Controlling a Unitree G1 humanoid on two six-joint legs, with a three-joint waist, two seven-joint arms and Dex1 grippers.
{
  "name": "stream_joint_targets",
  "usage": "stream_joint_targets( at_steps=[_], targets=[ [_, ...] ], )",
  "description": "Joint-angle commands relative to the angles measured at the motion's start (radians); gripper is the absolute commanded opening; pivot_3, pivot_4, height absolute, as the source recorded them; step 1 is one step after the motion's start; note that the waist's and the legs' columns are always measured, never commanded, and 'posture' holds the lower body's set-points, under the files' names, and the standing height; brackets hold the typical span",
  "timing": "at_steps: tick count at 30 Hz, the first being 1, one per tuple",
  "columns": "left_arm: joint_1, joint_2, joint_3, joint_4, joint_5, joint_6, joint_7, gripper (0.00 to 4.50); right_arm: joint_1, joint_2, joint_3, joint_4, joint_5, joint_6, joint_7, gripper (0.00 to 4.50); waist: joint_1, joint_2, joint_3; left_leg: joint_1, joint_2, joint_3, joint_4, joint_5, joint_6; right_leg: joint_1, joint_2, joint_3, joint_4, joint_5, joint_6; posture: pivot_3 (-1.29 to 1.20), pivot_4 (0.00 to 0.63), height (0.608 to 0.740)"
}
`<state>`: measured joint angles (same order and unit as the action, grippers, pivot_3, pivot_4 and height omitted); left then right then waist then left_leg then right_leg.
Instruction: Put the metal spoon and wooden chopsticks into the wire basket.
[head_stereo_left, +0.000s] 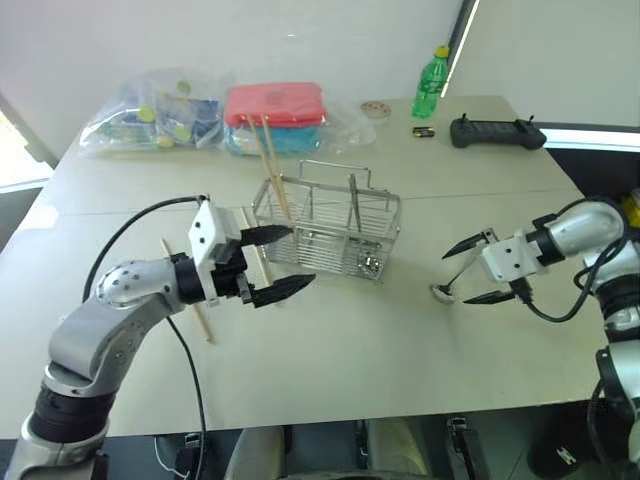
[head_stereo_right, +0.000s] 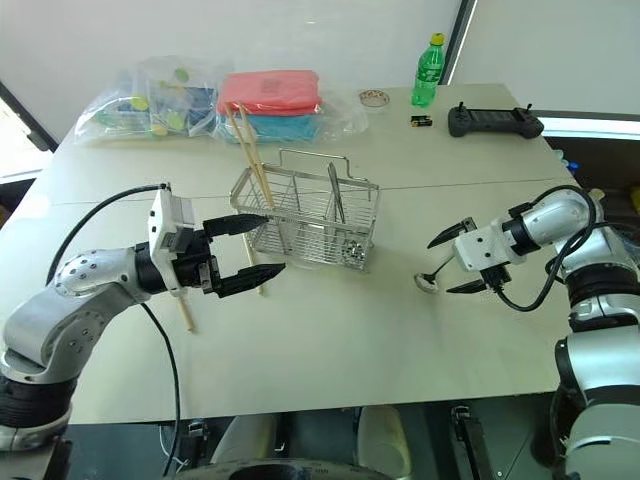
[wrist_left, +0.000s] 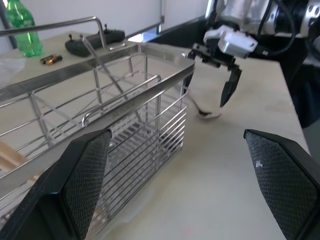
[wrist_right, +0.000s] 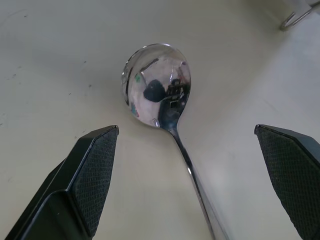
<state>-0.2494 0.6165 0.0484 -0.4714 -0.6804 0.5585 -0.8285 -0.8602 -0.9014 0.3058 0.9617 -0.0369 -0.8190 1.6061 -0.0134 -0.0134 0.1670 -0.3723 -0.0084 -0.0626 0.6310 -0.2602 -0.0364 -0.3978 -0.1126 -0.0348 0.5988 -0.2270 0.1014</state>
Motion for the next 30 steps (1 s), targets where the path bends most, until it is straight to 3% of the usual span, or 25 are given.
stream_joint_targets(
  at_steps=[1, 5, 14, 17, 24, 30],
  targets=[
    [0.021, -0.033, -0.021, 0.028, 0.077, -0.104, 0.004, 4.49, -0.062, 0.009, 0.054, 0.032, -0.003, -0.010, 0.008, 4.49, -0.002, 0.000, 0.000, 0.000, 0.000, 0.000, 0.000, 0.000, 0.000, 0.000, 0.000, 0.000, 0.000, 0.000, 0.000, 0.00, 0.150, 0.692],
    [0.083, -0.064, -0.068, 0.032, 0.138, -0.159, 0.005, 4.49, -0.108, 0.040, 0.086, 0.083, -0.034, -0.034, 0.008, 4.49, -0.001, 0.000, 0.000, 0.001, 0.000, 0.001, 0.000, 0.000, 0.000, 0.000, 0.000, 0.002, 0.001, 0.000, 0.000, 0.00, 0.150, 0.692],
    [0.105, -0.028, -0.051, -0.001, 0.114, -0.121, -0.018, 4.49, -0.157, 0.088, 0.086, 0.170, -0.109, -0.078, -0.004, 4.49, 0.001, 0.000, 0.000, 0.001, 0.000, 0.001, 0.000, 0.000, 0.000, 0.000, 0.000, 0.002, 0.001, 0.000, 0.000, 0.00, 0.150, 0.692],
    [0.092, -0.018, -0.040, -0.007, 0.102, -0.106, -0.013, 4.50, -0.159, 0.091, 0.081, 0.187, -0.125, -0.088, -0.004, 3.68, 0.000, 0.000, 0.000, 0.001, 0.000, 0.001, 0.000, 0.000, 0.000, 0.000, 0.000, 0.002, 0.001, 0.000, 0.000, 0.00, 0.150, 0.692],
    [0.067, -0.016, -0.029, -0.017, 0.080, -0.077, -0.002, 4.50, -0.150, 0.088, 0.074, 0.199, -0.143, -0.101, -0.006, 0.24, -0.001, 0.000, 0.000, 0.001, 0.000, 0.001, 0.000, 0.000, 0.000, 0.000, 0.000, 0.002, 0.002, 0.001, 0.001, 0.00, 0.150, 0.692],
    [0.050, -0.020, -0.031, -0.025, 0.070, -0.062, 0.006, 4.50, -0.144, 0.097, 0.056, 0.199, -0.143, -0.095, 0.000, 0.09, 0.000, 0.000, 0.000, 0.003, 0.000, 0.001, 0.001, 0.000, 0.000, 0.002, 0.001, 0.002, 0.002, 0.000, 0.000, 0.00, 0.150, 0.692]
  ],
)
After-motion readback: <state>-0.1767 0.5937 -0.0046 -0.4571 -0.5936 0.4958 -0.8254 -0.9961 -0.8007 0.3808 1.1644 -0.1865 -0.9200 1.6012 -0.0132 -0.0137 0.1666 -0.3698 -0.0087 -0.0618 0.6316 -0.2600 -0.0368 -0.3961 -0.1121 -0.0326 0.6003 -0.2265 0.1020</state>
